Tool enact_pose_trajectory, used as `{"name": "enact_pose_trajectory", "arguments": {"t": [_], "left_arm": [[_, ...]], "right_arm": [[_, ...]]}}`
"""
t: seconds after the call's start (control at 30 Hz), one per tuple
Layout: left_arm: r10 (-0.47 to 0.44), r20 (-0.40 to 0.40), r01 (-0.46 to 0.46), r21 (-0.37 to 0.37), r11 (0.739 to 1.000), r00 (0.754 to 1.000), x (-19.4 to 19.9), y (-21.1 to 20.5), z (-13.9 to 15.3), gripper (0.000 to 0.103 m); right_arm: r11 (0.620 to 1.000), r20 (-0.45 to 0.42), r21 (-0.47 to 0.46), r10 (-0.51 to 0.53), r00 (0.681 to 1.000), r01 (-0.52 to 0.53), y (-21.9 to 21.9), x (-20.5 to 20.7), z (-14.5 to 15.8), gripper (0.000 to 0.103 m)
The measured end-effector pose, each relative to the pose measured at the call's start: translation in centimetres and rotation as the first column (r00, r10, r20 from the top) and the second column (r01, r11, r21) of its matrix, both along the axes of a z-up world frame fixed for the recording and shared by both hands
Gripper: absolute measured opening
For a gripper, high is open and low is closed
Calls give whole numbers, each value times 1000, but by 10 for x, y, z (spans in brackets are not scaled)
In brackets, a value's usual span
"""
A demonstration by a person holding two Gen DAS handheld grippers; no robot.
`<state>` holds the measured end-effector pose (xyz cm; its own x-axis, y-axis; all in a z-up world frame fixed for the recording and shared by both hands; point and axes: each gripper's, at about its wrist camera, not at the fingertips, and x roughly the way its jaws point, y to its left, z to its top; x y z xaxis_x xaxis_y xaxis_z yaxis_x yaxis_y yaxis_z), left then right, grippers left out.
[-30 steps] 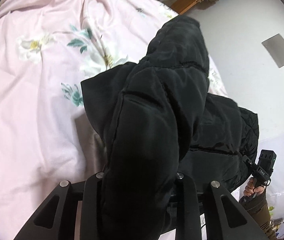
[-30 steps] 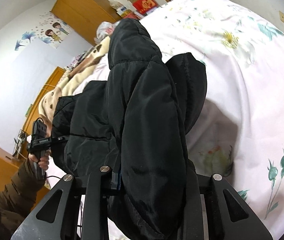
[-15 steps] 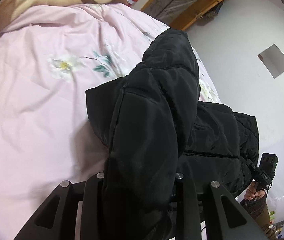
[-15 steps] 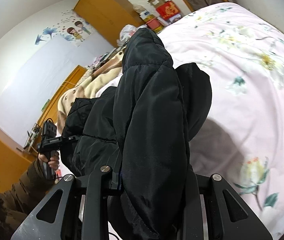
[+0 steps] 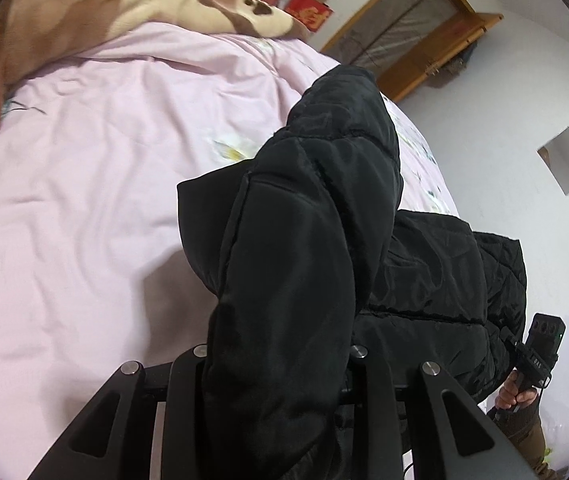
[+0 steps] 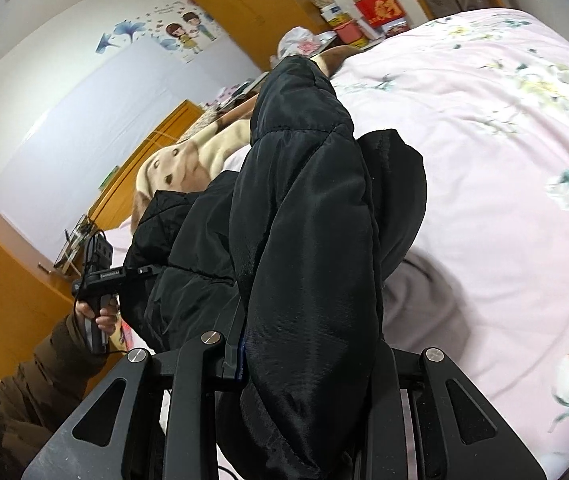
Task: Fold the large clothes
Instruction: 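Grasp the black jacket bundle with both tools and lift it, then lower the held jacket bundle onto the bed and open both tools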
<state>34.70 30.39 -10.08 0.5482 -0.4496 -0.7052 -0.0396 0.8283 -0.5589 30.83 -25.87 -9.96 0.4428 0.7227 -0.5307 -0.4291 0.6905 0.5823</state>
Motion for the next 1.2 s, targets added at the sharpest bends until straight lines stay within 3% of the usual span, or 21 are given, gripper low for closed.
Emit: {"name": "enact_pose_trajectory", "arguments": {"t": [0.3,0.53,0.8,0.97,1.13,1.2], "left_arm": [[65,-18,-64,30,997,998,-22,46,-13,30],[81,-60,-80,24,997,995,-21,49,-42,32],[89,-75,-82,88,993,993,-23,41,-57,46],[97,-84,-84,146,986,992,-26,35,-65,60],[108,-88,-93,164,982,990,-29,35,-66,66],[123,-90,-102,205,973,988,-32,33,-62,70]], "right_arm": [[998,-11,-28,59,998,-59,43,6,-14,28],[999,-67,-37,17,998,-20,37,1,-33,28],[989,-64,-144,-36,997,27,35,-7,-44,31],[978,-57,-207,-50,997,37,45,-8,-42,37],[959,-65,-274,-93,994,72,53,-9,-42,50],[949,-59,-302,-114,992,91,55,-10,-39,53]]}}
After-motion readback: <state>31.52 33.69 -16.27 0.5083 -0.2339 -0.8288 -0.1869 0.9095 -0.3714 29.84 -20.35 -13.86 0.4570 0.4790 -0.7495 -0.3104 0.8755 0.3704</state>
